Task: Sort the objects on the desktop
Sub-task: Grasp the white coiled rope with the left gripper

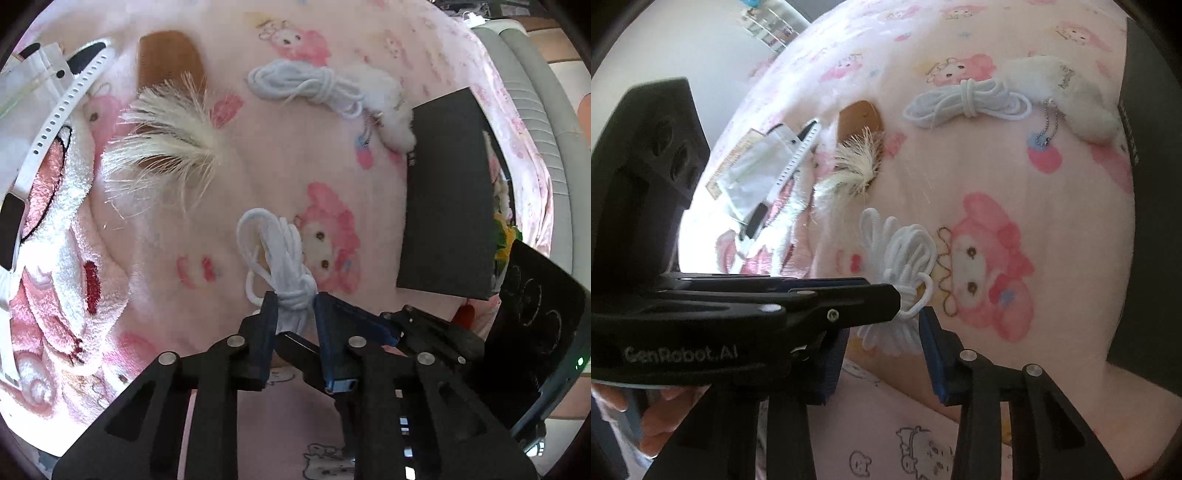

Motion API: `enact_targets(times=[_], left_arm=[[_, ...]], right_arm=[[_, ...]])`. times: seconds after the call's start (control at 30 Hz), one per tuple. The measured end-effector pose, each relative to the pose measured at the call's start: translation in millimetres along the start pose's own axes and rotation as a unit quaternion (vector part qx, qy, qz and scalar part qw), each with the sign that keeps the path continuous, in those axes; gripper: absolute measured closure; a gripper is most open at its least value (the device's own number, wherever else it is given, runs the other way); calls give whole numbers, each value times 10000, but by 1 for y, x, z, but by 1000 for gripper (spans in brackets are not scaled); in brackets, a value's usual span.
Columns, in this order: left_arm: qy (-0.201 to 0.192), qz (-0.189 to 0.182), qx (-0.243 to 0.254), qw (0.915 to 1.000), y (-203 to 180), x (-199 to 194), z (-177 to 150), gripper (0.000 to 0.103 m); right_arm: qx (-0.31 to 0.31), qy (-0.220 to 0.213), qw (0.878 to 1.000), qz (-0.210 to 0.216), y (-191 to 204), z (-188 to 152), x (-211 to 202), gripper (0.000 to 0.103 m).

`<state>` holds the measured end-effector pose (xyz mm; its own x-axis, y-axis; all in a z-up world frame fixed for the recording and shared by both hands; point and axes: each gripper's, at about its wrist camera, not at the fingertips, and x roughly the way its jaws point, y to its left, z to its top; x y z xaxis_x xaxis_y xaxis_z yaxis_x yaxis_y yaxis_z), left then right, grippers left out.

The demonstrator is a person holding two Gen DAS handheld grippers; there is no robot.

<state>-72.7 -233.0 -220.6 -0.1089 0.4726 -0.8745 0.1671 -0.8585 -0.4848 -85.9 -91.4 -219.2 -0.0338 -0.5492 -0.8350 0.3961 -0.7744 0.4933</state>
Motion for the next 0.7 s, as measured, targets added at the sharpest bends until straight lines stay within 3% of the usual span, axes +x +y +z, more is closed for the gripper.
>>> enact_targets(times=[0.07,0.27,0.37,0.47,0.57,0.7], left_arm=[[-127,-129,-15,9998,-3,-5,-4,97],[-520,-24,208,9984,-25,-19,-14,97],[-331,84,96,9994,-23,-12,2,96],[118,462,-352,9982,-12,4,18,55],[193,549,-369,9976,-7,5,24,52],[697,748,-341,9942,-9,25,31,52]], right_arm=[[75,-38,10000,39,-5,-2,-8,72],[98,-343,9994,-31,-17,-7,-43,72],[68,-340,9993,-152,-21,-5,-47,72],[182,-149,9996,-152,-24,-4,-34,68],[138,68,9998,-145,-22,0,-14,62],[111,313,9992,-210,-22,7,14,61]])
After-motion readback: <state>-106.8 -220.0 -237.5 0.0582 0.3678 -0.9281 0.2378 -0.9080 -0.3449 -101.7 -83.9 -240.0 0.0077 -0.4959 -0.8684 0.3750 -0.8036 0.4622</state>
